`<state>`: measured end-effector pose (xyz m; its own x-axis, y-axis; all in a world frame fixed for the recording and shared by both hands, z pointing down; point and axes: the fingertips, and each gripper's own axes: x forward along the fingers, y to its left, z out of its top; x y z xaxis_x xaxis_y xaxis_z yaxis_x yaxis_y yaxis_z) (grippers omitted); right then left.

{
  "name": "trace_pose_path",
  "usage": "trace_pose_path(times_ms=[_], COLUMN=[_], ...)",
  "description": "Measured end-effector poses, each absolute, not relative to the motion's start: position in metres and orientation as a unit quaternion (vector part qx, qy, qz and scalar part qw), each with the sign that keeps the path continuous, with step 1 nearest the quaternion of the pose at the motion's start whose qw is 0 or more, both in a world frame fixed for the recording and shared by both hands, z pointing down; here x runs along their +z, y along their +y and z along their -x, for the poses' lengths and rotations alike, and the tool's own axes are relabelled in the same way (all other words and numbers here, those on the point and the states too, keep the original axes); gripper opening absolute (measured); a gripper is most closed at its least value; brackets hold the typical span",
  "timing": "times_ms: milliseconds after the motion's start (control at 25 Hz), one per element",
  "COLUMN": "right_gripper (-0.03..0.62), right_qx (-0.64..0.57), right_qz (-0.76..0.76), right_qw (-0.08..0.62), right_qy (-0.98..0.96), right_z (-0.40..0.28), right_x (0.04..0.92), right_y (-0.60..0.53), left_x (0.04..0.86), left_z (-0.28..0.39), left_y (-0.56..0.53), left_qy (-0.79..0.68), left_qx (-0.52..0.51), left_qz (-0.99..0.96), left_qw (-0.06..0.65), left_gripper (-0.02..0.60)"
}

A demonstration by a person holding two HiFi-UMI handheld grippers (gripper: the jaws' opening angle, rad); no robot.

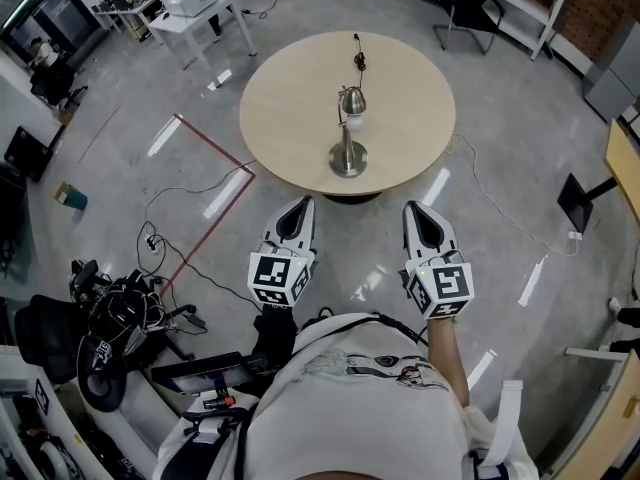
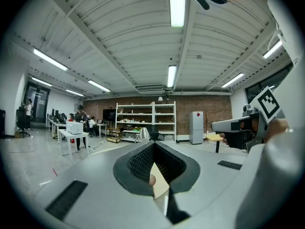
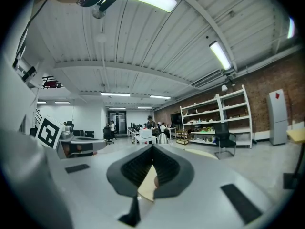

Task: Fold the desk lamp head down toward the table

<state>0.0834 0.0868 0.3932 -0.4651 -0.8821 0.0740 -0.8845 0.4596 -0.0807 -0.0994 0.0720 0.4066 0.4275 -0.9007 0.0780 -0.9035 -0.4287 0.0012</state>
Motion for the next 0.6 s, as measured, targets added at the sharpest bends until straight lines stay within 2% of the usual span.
trace_pose_path(times_ms=[600], right_gripper=[0.002], right_qx=[0.061], right_qz=[-0.494], right_qw=[0.013], right_qy=[-0.867], right_z=[-0.101], right_x=[0.406], right_y=[0.096], left_x=[0.424], left_z=[0.051], left_y=[0.077], left_qy=[-0.53], left_qx=[0.046], left_qz=[-0.846], left_qw=[0.027], left_gripper=[0.0])
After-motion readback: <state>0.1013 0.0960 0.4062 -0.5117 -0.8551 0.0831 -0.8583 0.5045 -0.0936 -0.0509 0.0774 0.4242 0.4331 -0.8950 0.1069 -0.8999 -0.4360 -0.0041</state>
